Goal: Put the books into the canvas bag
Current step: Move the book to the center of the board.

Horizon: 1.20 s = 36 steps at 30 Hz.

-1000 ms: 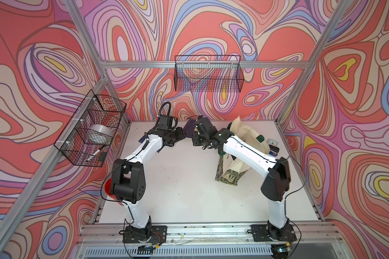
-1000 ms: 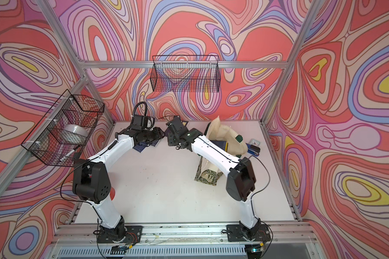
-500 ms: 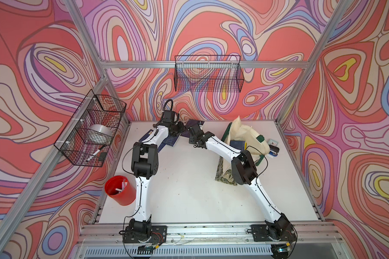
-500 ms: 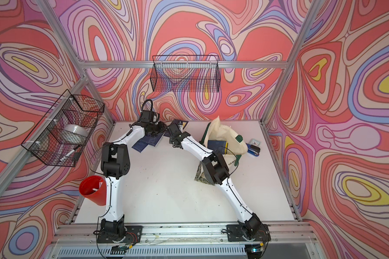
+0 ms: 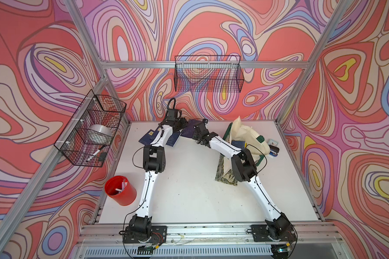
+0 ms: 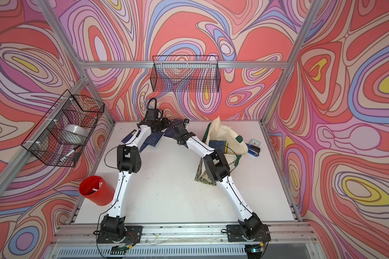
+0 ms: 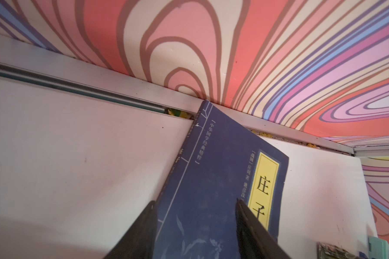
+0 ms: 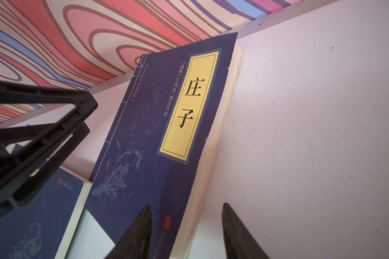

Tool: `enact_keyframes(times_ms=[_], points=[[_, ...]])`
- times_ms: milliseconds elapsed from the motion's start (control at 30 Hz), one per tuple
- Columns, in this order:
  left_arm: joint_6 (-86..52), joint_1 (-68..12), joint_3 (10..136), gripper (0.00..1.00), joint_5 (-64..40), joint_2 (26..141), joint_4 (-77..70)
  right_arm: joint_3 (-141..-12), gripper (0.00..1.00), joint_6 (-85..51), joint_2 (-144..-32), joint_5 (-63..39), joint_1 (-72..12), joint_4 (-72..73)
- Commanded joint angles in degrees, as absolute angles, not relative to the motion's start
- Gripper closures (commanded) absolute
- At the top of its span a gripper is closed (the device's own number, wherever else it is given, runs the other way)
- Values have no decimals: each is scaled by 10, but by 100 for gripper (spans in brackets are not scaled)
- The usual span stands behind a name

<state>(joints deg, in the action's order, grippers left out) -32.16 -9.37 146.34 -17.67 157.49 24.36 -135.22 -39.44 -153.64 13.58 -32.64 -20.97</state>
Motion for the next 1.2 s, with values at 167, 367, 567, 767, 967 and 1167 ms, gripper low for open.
enact_keyframes(times_ms=[167, 367, 567, 767, 967, 1167], points=[[-348, -90, 1473, 43, -186, 1606, 296, -1319, 48, -403, -1550, 73, -311, -147], [-349, -94, 1420, 47, -248, 1578, 283, -1282, 51, -396, -1546, 18, -309, -104], [-329, -110, 1338, 49, -298, 1523, 274, -1221, 62, -396, -1509, -9, -309, -96], [-325, -121, 1150, 50, -317, 1417, 212, -1116, 65, -393, -1434, -58, -311, -96], [-366, -134, 977, 50, -322, 1310, 156, -994, 64, -375, -1341, -72, -341, -132], [-403, -156, 723, 50, -304, 1164, 46, -881, 62, -371, -1257, -56, -393, -173]])
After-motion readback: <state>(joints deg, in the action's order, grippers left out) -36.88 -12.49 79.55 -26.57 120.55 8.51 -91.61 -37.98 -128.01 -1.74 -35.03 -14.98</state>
